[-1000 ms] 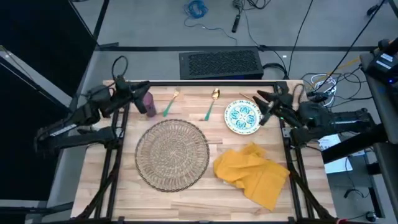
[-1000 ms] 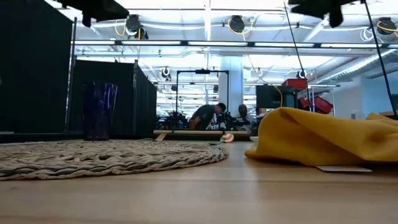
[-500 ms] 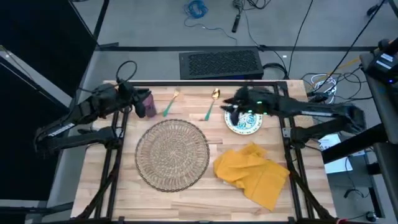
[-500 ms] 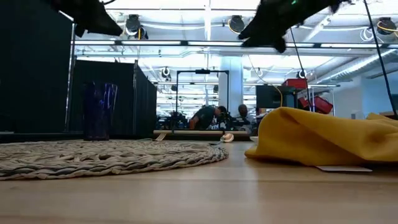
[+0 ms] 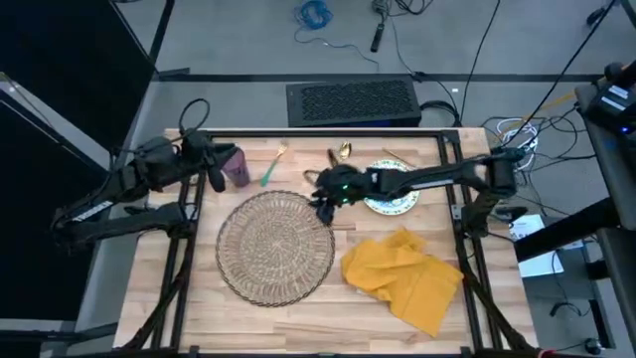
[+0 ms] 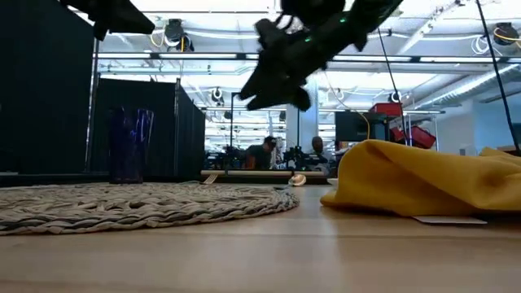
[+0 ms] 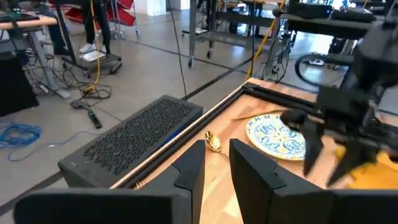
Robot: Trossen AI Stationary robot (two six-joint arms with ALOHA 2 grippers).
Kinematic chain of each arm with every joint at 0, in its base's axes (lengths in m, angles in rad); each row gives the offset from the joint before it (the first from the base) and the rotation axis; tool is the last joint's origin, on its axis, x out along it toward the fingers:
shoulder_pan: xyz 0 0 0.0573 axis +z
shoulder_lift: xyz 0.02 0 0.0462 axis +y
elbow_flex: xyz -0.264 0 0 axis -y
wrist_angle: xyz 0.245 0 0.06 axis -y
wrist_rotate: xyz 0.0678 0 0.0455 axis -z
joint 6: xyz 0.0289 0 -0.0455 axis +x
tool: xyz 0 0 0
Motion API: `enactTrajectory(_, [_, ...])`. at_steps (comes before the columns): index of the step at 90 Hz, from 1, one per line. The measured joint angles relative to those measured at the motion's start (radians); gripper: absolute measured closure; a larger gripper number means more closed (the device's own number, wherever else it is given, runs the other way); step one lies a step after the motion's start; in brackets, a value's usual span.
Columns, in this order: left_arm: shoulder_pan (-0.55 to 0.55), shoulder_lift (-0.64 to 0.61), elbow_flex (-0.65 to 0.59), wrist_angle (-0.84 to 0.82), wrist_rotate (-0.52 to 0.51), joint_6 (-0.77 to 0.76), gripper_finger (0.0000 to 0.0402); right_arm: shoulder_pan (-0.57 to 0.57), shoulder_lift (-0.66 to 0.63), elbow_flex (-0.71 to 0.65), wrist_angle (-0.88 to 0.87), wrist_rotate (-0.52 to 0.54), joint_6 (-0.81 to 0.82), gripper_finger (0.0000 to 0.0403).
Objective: Set table place
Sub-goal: Move the brown placemat
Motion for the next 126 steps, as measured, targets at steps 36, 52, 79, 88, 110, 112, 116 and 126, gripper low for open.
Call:
enactTrajectory(36, [0.000,-0.004,-0.001,-0.007,0.018,0.002,0.0343,0.078,0.214,0.115,-0.032,-0.055,0.084,0.0261])
enactTrajectory(52, [0.000,-0.004,-0.001,-0.007,0.027,0.004,0.0343,0.077,0.215,0.115,-0.115,0.021,0.038,0.0261])
enactTrajectory(79, [0.000,-0.004,-0.001,-0.006,0.027,0.007,0.0343,0.089,0.259,0.115,-0.185,0.013,0.045,0.0261])
enactTrajectory(88, [0.000,-0.004,-0.001,-0.006,0.030,0.007,0.0343,0.088,0.276,0.115,-0.186,0.007,0.050,0.0266])
enactTrajectory(110, [0.000,-0.004,-0.001,-0.005,0.038,0.008,0.0343,0.089,0.277,0.116,-0.244,0.006,0.065,0.0376])
enactTrajectory(112, [0.000,-0.004,-0.001,-0.005,0.038,0.008,0.0343,0.090,0.277,0.116,-0.255,0.004,0.066,0.0386])
enactTrajectory(116, [0.000,-0.004,-0.001,-0.005,0.038,0.010,0.0343,0.094,0.276,0.117,-0.280,-0.004,0.067,0.0394])
enactTrajectory(126, [0.000,-0.004,-0.001,-0.005,0.038,0.011,0.0343,0.110,0.269,0.118,-0.340,-0.036,0.075,0.0398])
